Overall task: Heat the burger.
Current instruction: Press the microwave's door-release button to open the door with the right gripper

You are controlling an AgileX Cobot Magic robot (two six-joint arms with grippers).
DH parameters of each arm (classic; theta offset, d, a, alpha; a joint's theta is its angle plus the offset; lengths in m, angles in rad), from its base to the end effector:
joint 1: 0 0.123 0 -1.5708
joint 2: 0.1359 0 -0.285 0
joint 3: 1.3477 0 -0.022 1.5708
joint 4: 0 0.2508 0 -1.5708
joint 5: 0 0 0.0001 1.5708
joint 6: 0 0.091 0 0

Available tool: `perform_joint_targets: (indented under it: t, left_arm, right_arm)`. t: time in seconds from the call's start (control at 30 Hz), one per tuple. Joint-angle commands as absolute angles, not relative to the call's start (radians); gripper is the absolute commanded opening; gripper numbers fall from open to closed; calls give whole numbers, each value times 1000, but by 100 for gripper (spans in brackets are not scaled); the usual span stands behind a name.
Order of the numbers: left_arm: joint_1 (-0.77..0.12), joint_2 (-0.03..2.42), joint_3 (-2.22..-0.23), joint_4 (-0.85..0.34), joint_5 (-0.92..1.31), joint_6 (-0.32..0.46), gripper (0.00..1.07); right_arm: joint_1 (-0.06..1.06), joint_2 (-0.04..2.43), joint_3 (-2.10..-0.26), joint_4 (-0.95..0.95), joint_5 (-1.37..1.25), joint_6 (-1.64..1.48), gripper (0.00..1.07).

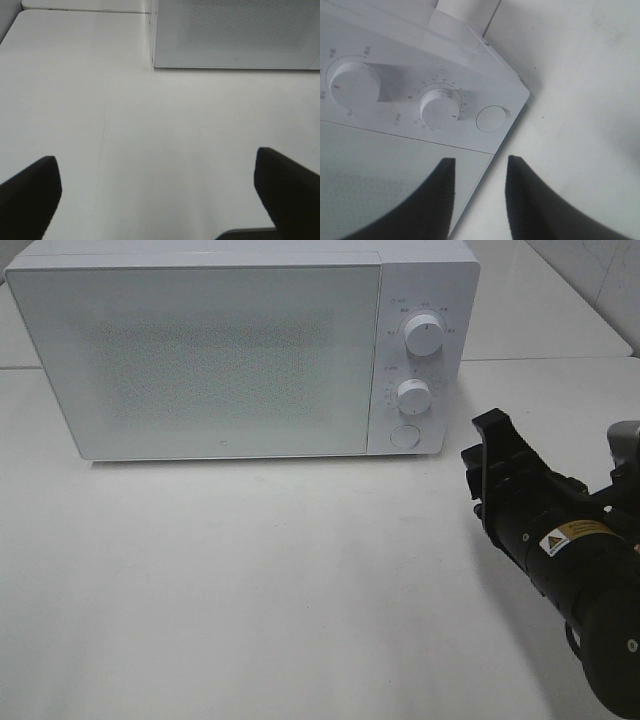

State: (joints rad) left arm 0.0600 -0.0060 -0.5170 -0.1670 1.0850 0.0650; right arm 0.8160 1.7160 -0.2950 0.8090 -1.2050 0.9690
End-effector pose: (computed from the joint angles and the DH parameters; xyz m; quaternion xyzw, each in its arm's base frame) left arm -0.0086 -0.0139 0.2809 0.0073 0.8506 -0.0507 0.5233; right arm 0.1982 0.1210 0.1402 0.4001 0.6619 0.3576 0.5234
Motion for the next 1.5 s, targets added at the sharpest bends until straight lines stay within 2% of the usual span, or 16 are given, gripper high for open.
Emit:
perform_joint_targets:
  t: [0.03, 0.2, 0.27, 0.63, 0.83, 0.97, 1.5]
  left_arm:
    - [56, -29, -515, -167, 1069, 66, 101]
    - [56, -29, -515, -167, 1069, 66, 101]
    - [56, -29, -515, -167, 1069, 66, 101]
    - [56, -29, -515, -167, 1069, 66, 101]
    - [56, -29, -515, -167, 1069, 66, 101]
    - [56, -29, -515, -167, 1069, 66, 101]
    - [56, -29, -515, -167, 1069, 66, 101]
  right_arm:
    - [819, 1714, -295, 815, -1310, 1108, 20]
    - [819, 1714, -295, 830, -1310, 1186, 11]
    - [818, 1714, -295, 833, -1296, 1290, 0]
    - [815, 1714, -313, 888, -1131, 1392, 0]
    - [806, 1757, -352, 879, -1127, 1371, 0]
    - [753, 1815, -398, 788, -1117, 1426, 0]
    - [636, 1934, -592, 655, -951, 1419, 0]
